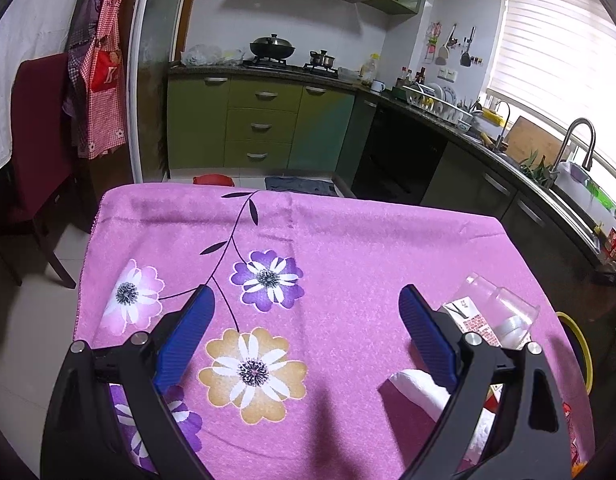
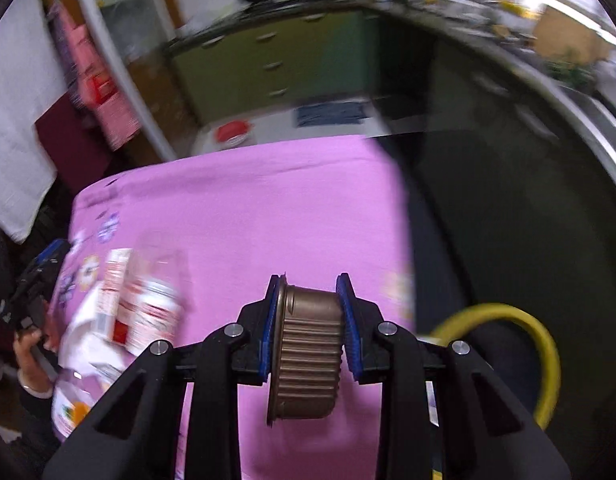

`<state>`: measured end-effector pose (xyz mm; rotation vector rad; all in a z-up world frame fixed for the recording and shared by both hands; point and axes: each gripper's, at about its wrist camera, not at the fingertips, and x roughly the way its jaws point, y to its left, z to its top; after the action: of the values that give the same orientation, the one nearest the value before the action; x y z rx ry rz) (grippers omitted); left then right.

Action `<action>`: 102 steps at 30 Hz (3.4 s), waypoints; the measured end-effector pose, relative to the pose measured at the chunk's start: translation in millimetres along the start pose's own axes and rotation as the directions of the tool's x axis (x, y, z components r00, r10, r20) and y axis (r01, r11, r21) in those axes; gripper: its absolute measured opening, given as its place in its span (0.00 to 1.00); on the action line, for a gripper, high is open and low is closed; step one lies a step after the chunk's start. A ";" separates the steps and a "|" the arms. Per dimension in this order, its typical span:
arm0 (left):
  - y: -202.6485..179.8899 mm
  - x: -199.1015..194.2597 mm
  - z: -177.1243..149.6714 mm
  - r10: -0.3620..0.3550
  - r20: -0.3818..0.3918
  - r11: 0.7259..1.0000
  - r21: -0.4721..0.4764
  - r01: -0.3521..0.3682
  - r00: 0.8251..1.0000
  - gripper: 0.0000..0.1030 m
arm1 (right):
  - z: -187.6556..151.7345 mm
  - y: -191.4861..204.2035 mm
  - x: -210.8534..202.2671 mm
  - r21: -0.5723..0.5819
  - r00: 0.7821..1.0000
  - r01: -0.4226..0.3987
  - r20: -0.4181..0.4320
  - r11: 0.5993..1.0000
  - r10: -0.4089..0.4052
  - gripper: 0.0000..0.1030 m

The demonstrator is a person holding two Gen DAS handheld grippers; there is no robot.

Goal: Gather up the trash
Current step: 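Carry the brown tin to the bin and release it with the right gripper, then grasp the white milk carton with the left gripper, then carry the milk carton over the bin and drop it with the left gripper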

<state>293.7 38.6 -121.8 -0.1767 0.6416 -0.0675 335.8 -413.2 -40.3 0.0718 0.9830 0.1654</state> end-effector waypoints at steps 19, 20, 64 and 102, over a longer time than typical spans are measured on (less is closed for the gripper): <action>-6.9 7.5 -3.4 0.012 -0.029 1.000 0.024 -0.011 1.000 0.87 | -114.1 -192.5 22.2 0.326 0.958 0.274 -0.171 0.905 -0.229 0.43; -8.1 7.6 -3.4 0.008 -0.033 1.000 0.025 -0.007 0.999 0.87 | -114.4 -187.7 16.2 0.316 0.960 0.273 -0.156 0.909 -0.234 0.47; -133.4 90.4 -0.4 0.096 -0.706 0.995 0.048 -0.088 0.702 0.52 | -151.9 -114.8 -10.1 0.221 0.997 0.059 -0.058 0.974 -0.047 0.50; -337.9 -42.0 39.3 -0.259 -0.558 0.865 0.228 0.447 0.788 0.36 | -172.1 -145.3 -72.2 0.270 0.991 0.126 0.019 0.955 -0.136 0.50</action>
<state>281.1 -282.9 -3.7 0.0765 1.1138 -0.6189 168.8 -571.1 -95.8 0.2568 0.9648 -0.0920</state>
